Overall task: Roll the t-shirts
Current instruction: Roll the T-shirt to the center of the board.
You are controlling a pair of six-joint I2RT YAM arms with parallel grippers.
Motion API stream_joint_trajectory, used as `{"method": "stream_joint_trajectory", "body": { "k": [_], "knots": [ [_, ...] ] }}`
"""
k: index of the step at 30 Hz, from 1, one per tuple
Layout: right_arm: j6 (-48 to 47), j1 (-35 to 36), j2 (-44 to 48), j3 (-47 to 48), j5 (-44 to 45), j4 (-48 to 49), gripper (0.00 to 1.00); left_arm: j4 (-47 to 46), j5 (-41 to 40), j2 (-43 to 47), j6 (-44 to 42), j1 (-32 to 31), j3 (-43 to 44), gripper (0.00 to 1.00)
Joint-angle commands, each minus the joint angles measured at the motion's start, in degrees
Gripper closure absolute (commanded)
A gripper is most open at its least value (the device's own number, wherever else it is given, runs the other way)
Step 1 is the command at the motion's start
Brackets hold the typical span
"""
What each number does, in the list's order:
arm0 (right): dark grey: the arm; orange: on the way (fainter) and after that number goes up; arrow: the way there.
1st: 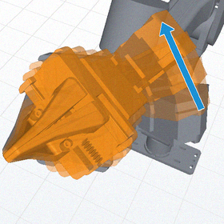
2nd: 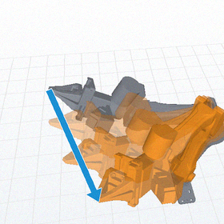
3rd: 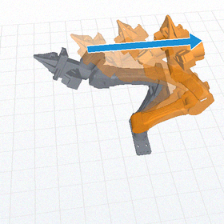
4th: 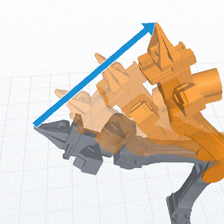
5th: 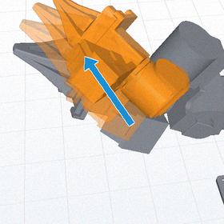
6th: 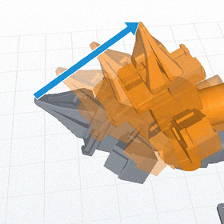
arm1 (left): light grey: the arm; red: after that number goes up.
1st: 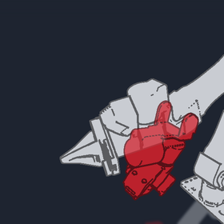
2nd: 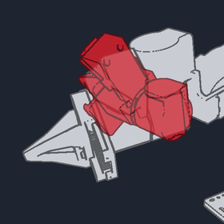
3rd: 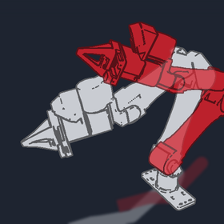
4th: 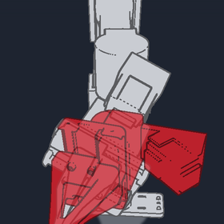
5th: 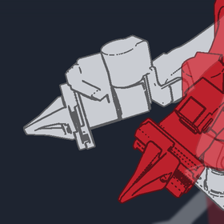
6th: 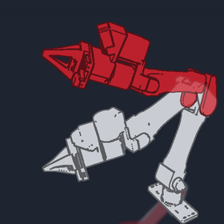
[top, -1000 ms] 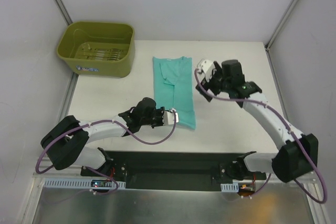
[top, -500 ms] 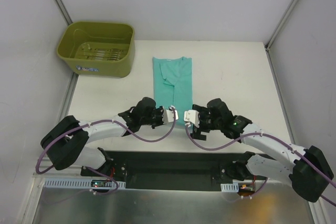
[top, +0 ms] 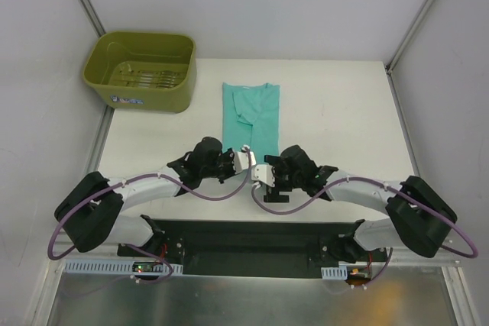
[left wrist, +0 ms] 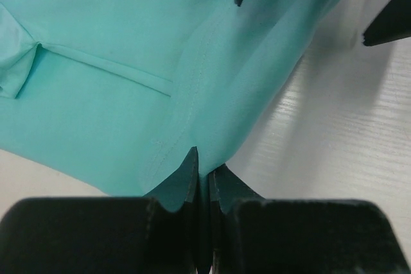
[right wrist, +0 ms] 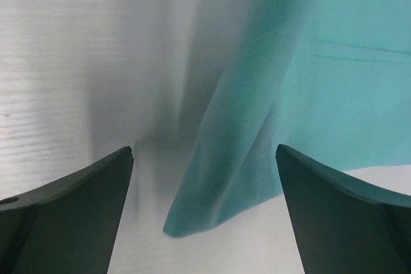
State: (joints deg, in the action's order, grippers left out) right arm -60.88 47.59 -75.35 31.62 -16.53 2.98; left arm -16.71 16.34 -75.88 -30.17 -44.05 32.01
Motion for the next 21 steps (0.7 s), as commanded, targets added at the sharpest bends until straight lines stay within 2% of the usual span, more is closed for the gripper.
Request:
{"method": "stream_joint_trajectory", "body": {
  "k": [1,4,5,6,7,9,10,12,13,19,21],
  "knots": [
    [-0.4,0.3,-4.1,4.1,6.0,7.7,0.05,0.1,3.0,2.8,0.8,0.8,0.5,1.0],
    [0.9,0.0,-5.2,4.6,8.4,9.1,0.19,1.4,3.8,3.3,1.0,1.2,0.3,1.0],
    [0.9,-0.1,-5.1,5.5,8.2,7.9,0.29,1.9,4.1,3.5,1.2,1.2,0.4,1.0],
    [0.9,-0.7,-4.6,6.2,6.6,6.1,0.35,3.2,4.7,3.7,1.3,1.3,0.4,1.0],
    [0.8,-1.1,-3.9,6.7,5.6,1.4,0.44,4.2,6.1,3.9,1.6,1.4,0.7,1.0],
    [0.4,-2.1,-0.9,7.8,1.2,-6.8,0.53,8.4,6.9,4.1,3.2,1.9,2.3,1.0],
    [0.1,-2.4,0.2,8.2,-0.5,-9.6,0.61,9.7,7.6,4.1,4.0,2.4,2.9,1.0],
    [-0.6,-3.1,2.4,9.7,-5.1,-14.9,0.69,12.7,10.8,4.5,5.7,2.9,4.5,1.0],
    [-1.2,-3.4,2.6,10.6,-7.1,-20.9,0.74,15.1,11.7,4.6,6.4,3.2,5.1,1.0],
    [-3.8,-7.8,-3.8,19.0,-17.3,-38.9,0.86,22.1,19.1,1.4,13.6,7.2,10.2,1.0],
    [-3.6,-10.0,-6.2,21.4,-18.8,-40.7,0.88,25.1,21.1,-1.3,14.4,9.4,12.3,1.0]
  ]
}}
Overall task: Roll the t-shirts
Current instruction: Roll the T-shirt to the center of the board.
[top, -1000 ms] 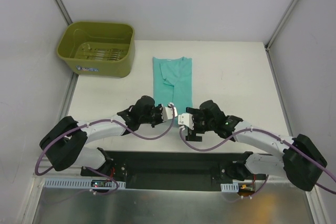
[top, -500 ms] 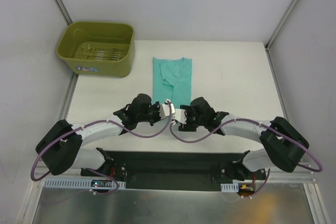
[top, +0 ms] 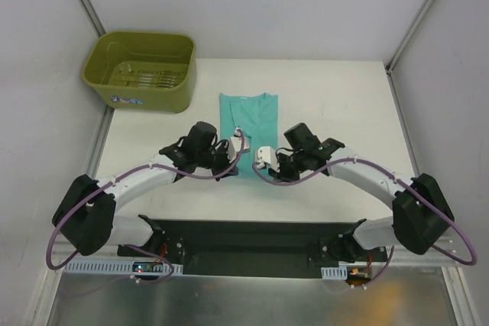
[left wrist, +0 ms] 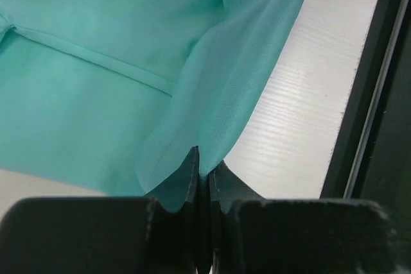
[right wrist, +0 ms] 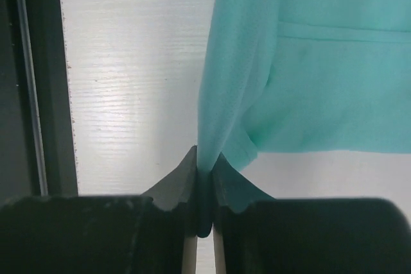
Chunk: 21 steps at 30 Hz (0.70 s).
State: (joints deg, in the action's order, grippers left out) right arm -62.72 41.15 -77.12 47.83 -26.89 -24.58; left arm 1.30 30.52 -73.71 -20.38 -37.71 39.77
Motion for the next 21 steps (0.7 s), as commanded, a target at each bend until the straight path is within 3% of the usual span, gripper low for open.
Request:
{"method": "stream_joint_trajectory", "body": {
  "k": [1,11,21],
  "knots": [
    [-1.5,-4.2,-6.6,7.8,-9.0,-14.7,0.9,7.9,9.0,-4.2,4.5,3.8,5.2,1.0],
    [-4.4,-9.9,-21.9,23.9,-15.9,-27.4,0.92,22.1,19.1,-15.8,-2.6,10.0,15.0,1.0],
    [-9.0,-11.3,-32.7,33.2,-17.1,-37.1,0.92,29.6,21.2,-26.4,-6.2,14.6,21.8,1.0]
  ]
}}
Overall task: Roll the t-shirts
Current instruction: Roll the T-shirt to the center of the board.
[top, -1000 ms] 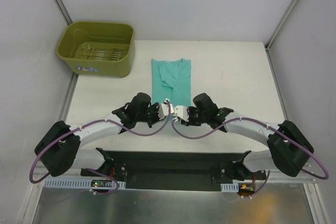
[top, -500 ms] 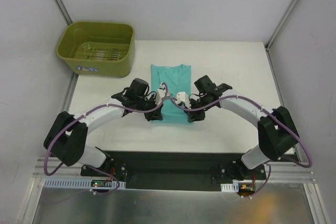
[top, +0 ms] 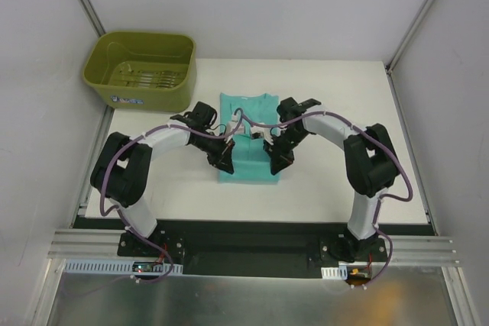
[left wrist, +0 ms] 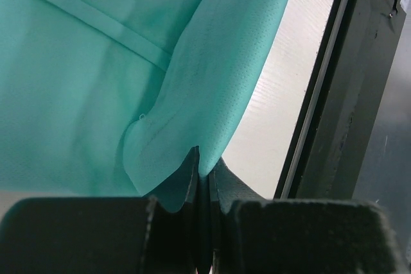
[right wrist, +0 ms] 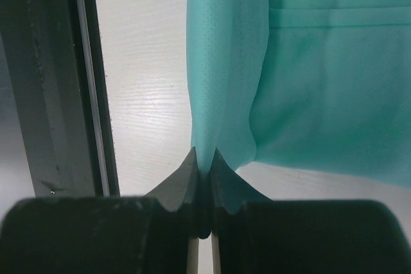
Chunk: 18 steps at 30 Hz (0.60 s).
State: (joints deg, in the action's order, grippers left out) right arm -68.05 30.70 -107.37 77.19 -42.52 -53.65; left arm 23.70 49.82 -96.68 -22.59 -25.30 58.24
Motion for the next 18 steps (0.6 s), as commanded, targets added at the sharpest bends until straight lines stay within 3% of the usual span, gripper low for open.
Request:
{"method": "stream_joint_trajectory", "body": {
  "k": [1,9,14,18],
  "knots": [
    [-3.3,-0.8,-3.9,5.5,-1.4,-8.2,0.92,7.5,1.9,-3.9,-4.1,2.6,3.7,1.0],
    [-1.2,-1.3,-13.2,15.8,-1.2,-15.3,0.92,11.3,1.4,-10.5,-5.2,4.7,8.6,0.99],
    [0.5,-1.5,-17.4,21.0,-0.7,-18.2,0.91,12.1,0.1,-13.9,-2.6,6.6,12.5,0.92],
    [2.7,-1.7,-21.7,25.2,0.3,-20.1,0.9,12.8,-1.0,-17.3,-0.5,8.2,15.3,0.78]
  ]
}}
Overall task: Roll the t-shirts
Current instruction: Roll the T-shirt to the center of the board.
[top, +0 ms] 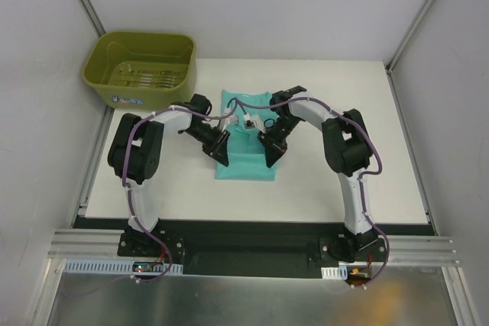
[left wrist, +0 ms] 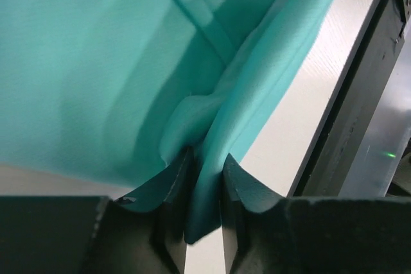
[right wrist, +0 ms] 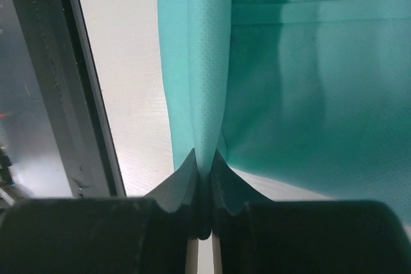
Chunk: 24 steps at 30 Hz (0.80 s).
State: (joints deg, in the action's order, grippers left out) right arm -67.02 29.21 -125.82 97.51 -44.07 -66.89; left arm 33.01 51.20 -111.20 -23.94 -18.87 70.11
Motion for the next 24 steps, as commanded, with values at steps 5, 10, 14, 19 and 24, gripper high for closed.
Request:
{"method": "stream_joint_trajectory", "body": {
  "k": [5,10,14,19,24],
  "knots": [
    [5.0,-1.3,-7.9,10.1,2.0,-9.1,0.89,4.7,-3.2,-5.4,2.5,2.8,6.6,0.69],
    [8.6,-1.1,-11.3,14.8,2.8,-10.2,0.87,4.7,-7.7,-3.9,2.2,2.8,6.0,0.67],
    [10.7,-0.7,-13.4,16.8,3.3,-10.4,0.87,4.7,-12.7,-0.3,2.4,2.9,3.7,0.63],
    [11.1,0.8,-15.4,19.5,5.6,-11.1,0.87,3.9,-17.5,10.1,2.0,2.9,-2.6,0.6],
    [10.5,0.7,-16.7,21.8,5.6,-12.9,0.87,-1.5,-25.5,24.4,0.3,2.8,-10.2,0.55]
  ]
}}
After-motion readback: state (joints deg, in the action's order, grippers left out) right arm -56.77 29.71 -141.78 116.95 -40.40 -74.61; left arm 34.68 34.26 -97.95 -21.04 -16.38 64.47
